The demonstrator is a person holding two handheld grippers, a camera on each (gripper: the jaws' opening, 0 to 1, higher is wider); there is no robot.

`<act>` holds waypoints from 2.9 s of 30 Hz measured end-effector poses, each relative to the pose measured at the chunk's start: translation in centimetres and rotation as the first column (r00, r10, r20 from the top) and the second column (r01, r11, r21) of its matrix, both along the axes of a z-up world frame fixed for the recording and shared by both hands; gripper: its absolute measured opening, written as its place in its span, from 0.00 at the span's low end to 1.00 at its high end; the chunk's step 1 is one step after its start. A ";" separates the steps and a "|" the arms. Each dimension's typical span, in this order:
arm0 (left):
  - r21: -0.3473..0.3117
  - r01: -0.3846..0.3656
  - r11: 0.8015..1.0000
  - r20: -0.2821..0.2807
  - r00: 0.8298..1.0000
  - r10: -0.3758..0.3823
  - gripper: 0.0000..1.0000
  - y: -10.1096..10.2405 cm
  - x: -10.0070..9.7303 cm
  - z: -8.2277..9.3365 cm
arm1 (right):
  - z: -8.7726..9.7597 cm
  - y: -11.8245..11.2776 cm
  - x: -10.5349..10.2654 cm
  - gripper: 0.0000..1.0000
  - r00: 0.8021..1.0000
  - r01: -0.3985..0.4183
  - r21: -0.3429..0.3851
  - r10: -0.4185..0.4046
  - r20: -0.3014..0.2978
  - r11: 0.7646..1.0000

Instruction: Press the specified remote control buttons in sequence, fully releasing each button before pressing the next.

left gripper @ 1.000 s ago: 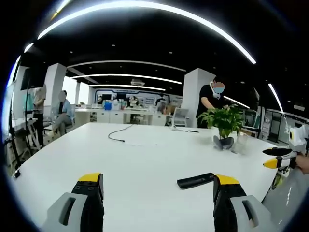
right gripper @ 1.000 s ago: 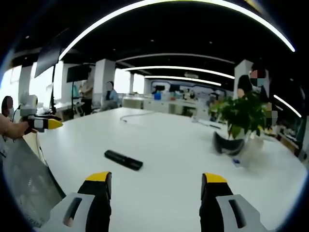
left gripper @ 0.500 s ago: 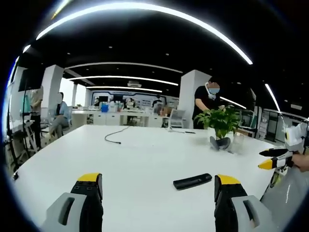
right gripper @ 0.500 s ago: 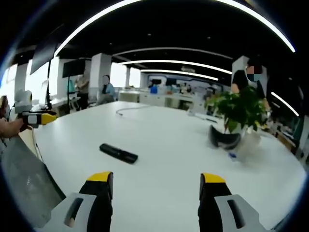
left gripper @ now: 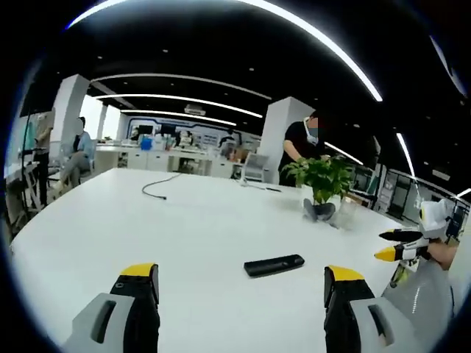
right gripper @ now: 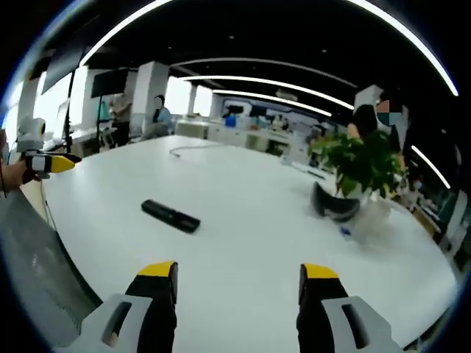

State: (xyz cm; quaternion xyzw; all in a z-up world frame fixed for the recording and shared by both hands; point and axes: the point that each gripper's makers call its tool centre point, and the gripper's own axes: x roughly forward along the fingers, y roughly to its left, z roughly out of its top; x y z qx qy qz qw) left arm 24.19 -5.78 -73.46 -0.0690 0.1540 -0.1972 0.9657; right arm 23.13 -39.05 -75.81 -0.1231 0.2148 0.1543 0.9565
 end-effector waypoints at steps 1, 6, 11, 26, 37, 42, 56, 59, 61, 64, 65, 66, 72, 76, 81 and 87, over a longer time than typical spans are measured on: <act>0.005 0.012 1.000 -0.008 1.000 -0.012 0.97 -0.3 0.1 -0.1 | 0.1 -0.1 0.0 0.64 1.000 0.007 0.012 -0.007 0.003 1.000; 0.060 0.110 0.992 -0.093 0.990 -0.104 0.96 -1.8 0.2 -0.7 | -0.4 -0.3 0.0 0.59 1.000 0.017 0.037 -0.016 -0.026 0.999; 0.062 0.282 0.957 -0.066 0.958 -0.278 0.96 -4.3 2.8 -0.1 | -0.6 0.1 -0.2 0.57 0.999 -0.002 0.022 0.003 -0.034 1.000; 0.118 0.619 0.776 -0.219 0.779 -0.588 0.78 -9.1 7.2 -4.2 | -0.6 0.1 -0.3 0.52 0.999 -0.016 0.017 0.016 -0.032 1.000; 0.225 0.730 0.646 -0.367 0.678 -0.637 0.69 -10.5 10.6 -9.0 | -0.6 0.1 -0.3 0.50 0.999 -0.019 0.006 0.020 -0.030 1.000; 0.253 0.761 0.597 -0.433 0.641 -0.633 0.65 -11.0 11.7 -9.9 | -0.8 0.2 -0.4 0.49 0.999 -0.034 -0.007 0.033 -0.042 0.999; 0.291 0.838 0.461 -0.509 0.544 -0.667 0.59 -13.4 11.5 -12.6 | -0.9 0.2 -0.4 0.47 0.998 -0.022 0.028 0.023 -0.051 0.999; 0.310 0.839 0.448 -0.518 0.544 -0.660 0.58 -13.3 11.7 -13.0 | -1.0 0.3 -0.5 0.45 0.998 -0.030 0.029 0.032 -0.057 0.999; 0.331 0.838 0.434 -0.524 0.546 -0.654 0.57 -13.1 11.8 -13.2 | -1.0 0.6 -0.5 0.44 0.997 -0.038 0.043 0.041 -0.062 0.998; 0.355 0.838 0.414 -0.519 0.545 -0.659 0.55 -13.0 11.9 -13.2 | -1.1 1.0 -0.6 0.43 0.995 -0.061 0.058 0.065 -0.071 0.996; 0.351 0.839 0.416 -0.519 0.544 -0.659 0.55 -13.1 12.0 -13.1 | -1.1 1.1 -0.7 0.43 0.995 -0.066 0.057 0.070 -0.071 0.996; 0.351 0.837 0.419 -0.519 0.547 -0.657 0.55 -13.2 12.1 -13.2 | -1.2 1.2 -0.7 0.43 0.994 -0.073 0.050 0.077 -0.072 0.996; 0.352 0.834 0.426 -0.514 0.552 -0.657 0.54 -13.7 12.3 -13.1 | -1.1 0.8 -0.6 0.41 0.996 -0.055 0.042 0.057 -0.064 0.998; 0.355 0.835 0.421 -0.507 0.550 -0.664 0.34 -13.9 12.4 -13.0 | -1.0 0.6 -0.6 0.39 0.997 -0.047 0.045 0.050 -0.058 0.998; 0.360 0.823 0.440 -0.504 0.568 -0.651 0.28 -13.7 12.7 -13.1 | -1.3 0.4 -0.7 0.37 0.996 -0.051 0.017 0.052 -0.068 0.999; 0.365 0.834 0.414 -0.508 0.551 -0.662 0.25 -13.7 12.3 -13.1 | -1.3 0.7 -0.7 0.36 0.995 -0.066 0.013 0.067 -0.073 0.998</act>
